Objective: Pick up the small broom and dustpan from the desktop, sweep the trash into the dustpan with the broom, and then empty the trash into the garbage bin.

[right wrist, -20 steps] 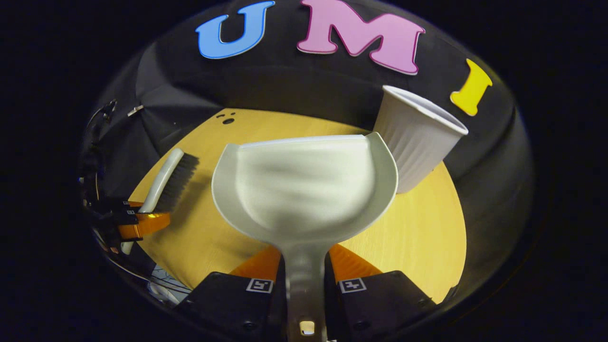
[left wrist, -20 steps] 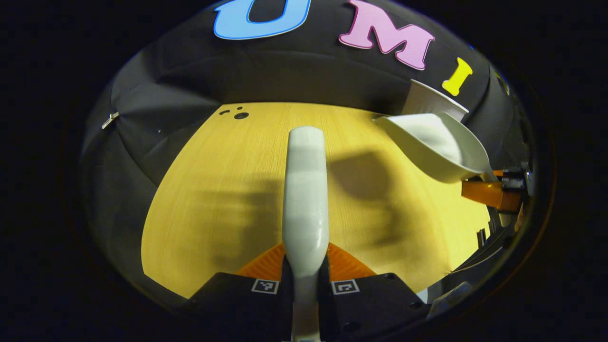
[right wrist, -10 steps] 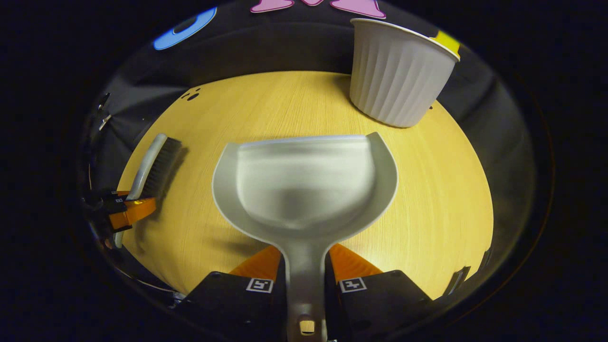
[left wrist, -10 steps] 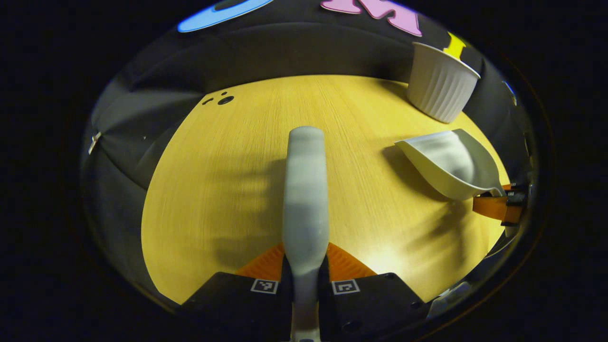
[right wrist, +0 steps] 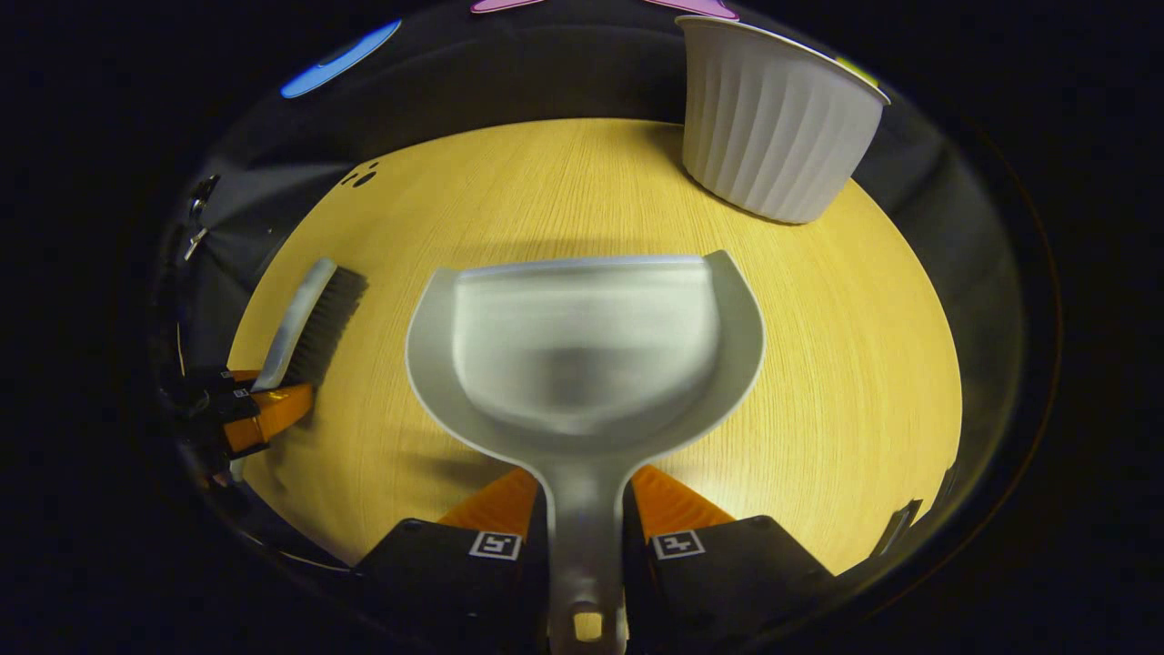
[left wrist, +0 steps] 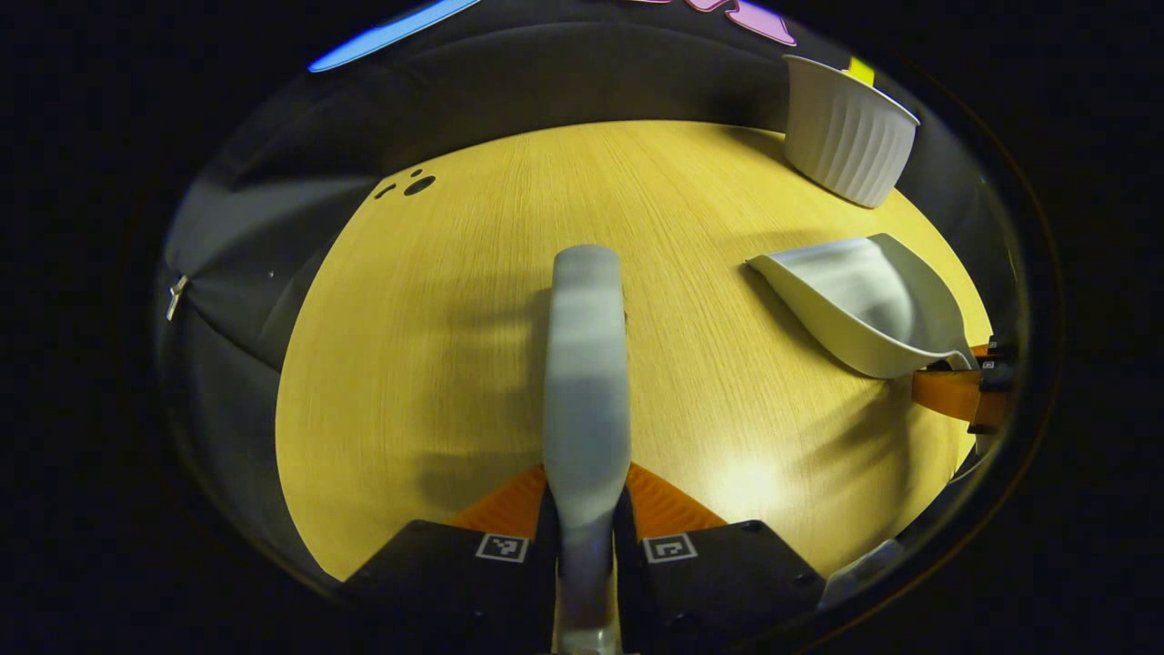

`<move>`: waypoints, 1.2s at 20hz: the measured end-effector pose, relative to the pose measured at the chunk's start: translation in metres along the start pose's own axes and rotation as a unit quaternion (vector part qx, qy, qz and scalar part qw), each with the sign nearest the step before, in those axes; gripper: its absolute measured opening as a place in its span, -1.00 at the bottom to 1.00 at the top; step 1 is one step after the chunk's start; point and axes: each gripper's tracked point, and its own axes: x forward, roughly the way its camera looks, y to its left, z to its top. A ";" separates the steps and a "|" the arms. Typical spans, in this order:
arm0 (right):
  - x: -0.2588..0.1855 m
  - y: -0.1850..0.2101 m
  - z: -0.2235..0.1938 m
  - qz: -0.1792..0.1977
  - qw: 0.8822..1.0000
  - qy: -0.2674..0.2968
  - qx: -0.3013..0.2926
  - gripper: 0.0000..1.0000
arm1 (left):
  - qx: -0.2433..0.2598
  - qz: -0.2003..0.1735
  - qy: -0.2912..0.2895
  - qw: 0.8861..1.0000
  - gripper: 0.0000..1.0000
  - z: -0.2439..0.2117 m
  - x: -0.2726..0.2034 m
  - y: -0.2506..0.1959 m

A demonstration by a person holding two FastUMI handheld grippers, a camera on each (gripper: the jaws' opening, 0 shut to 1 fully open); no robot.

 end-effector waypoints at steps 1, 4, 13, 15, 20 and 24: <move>-0.001 0.000 0.000 0.000 1.000 -0.001 0.001 -0.31 | 0.001 -0.001 -0.004 1.000 -0.34 0.002 -0.002 -0.001; -0.013 0.000 0.010 0.002 1.000 -0.023 -0.003 -0.13 | -0.002 -0.022 -0.036 0.999 0.20 0.012 -0.018 -0.011; -0.109 0.004 0.062 0.020 0.988 -0.146 0.033 0.99 | -0.035 -0.054 -0.191 0.980 0.94 0.057 -0.136 -0.031; -0.143 0.002 0.078 0.016 0.980 -0.197 0.027 0.99 | -0.036 -0.044 -0.249 0.967 0.95 0.071 -0.179 -0.027; -0.236 0.000 0.111 0.024 0.941 -0.338 -0.010 0.98 | -0.048 0.000 -0.368 0.929 0.94 0.090 -0.273 -0.029; -0.272 0.015 0.109 0.051 0.915 -0.399 -0.017 0.98 | -0.063 0.033 -0.431 0.899 0.94 0.082 -0.328 -0.034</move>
